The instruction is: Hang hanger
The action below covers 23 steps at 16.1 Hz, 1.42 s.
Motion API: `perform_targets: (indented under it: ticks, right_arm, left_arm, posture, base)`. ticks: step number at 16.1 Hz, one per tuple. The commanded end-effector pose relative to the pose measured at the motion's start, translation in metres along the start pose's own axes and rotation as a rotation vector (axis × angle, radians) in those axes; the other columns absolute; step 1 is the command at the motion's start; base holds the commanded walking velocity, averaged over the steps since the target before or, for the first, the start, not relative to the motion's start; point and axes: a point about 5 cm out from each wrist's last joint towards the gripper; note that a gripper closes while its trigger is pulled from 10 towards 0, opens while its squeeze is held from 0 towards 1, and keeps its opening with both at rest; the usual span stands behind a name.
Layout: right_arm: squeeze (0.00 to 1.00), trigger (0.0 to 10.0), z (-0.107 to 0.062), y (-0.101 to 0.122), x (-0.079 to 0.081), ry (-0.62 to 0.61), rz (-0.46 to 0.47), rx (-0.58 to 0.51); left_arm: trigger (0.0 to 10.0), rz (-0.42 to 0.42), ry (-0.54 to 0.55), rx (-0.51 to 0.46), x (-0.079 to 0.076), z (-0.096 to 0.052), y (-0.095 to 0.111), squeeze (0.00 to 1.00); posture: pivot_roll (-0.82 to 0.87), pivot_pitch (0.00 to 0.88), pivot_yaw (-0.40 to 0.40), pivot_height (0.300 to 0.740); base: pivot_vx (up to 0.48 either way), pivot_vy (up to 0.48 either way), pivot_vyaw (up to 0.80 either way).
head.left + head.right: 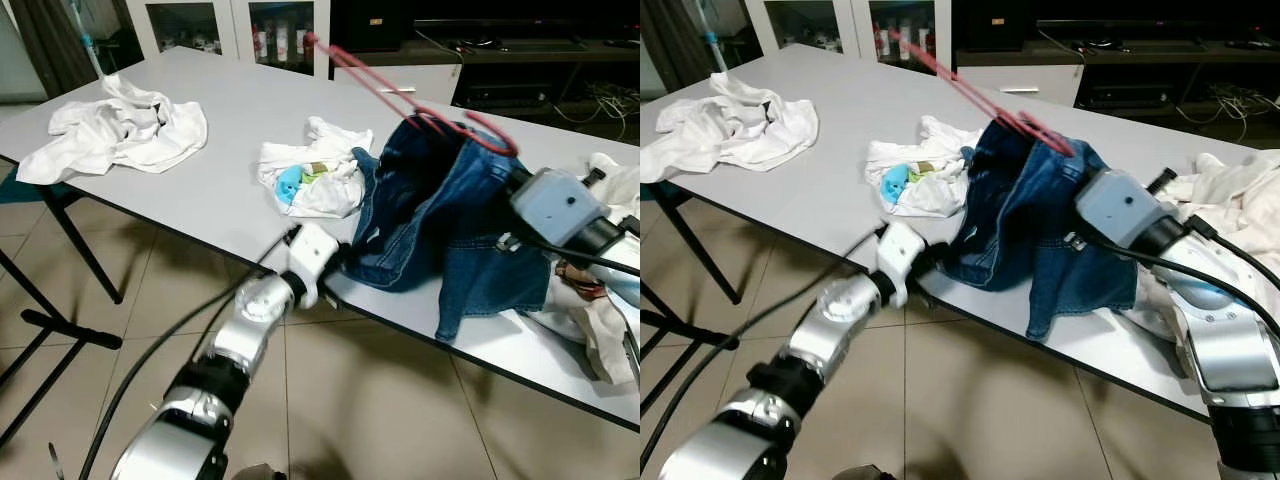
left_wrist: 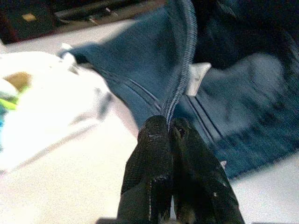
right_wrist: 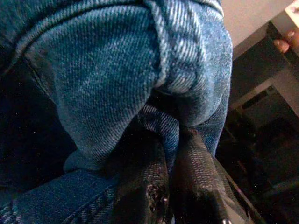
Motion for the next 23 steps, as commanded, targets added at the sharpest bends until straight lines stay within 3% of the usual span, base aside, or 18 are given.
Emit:
perform_targets:
  ticks: [1,10,14,19,21,23]
  right_arm:
    - [0.0,0.0,-0.003,0.001,-0.006,-0.037,0.018,-0.015]
    - [0.0,0.0,-0.036,-0.019,0.011,0.027,0.013,0.002]
    - [0.0,0.0,-0.039,-0.022,0.022,0.124,-0.084,0.015]
    - [0.0,0.0,-0.044,-0.022,0.023,0.172,-0.153,-0.025]
    - [0.0,0.0,-0.052,-0.034,0.025,0.249,-0.233,0.038]
    - [0.0,0.0,-0.055,-0.036,0.029,0.298,-0.257,0.045]
  left_arm:
    - [0.0,0.004,0.025,-0.033,0.006,0.001,0.009,0.0]
    - [0.0,-0.037,0.184,-0.176,0.053,-0.007,0.048,0.0]
    - [0.0,-0.038,0.21,-0.204,0.061,-0.009,0.057,0.0]
    - [0.0,-0.037,0.212,-0.21,0.063,-0.01,0.059,0.0]
    - [0.0,-0.035,0.209,-0.206,0.063,-0.01,0.059,0.0]
    - [0.0,-0.034,0.209,-0.206,0.064,-0.011,0.059,0.0]
  posture:
    - [-0.02,0.0,0.029,0.723]
    - [-0.02,0.0,0.033,0.723]
    - [-0.02,0.0,0.03,0.723]
    - [-0.01,0.0,0.027,0.723]
    - [-0.01,0.0,0.029,0.723]
    - [-0.01,0.0,0.031,0.723]
  base:
    - [0.0,0.0,0.0]
    - [0.0,0.0,0.0]
    - [0.0,0.0,0.0]
    - [0.0,0.0,0.0]
    - [0.0,0.0,0.0]
    - [0.0,0.0,0.0]
Point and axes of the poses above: a point about 5 cm out from each wrist's last joint towards the gripper, its own z axis pointing out of the wrist towards the gripper, its own y axis along the axis of the wrist's last joint, x = y × z, and after that the axes turned 7 degrees about -z, right-handed
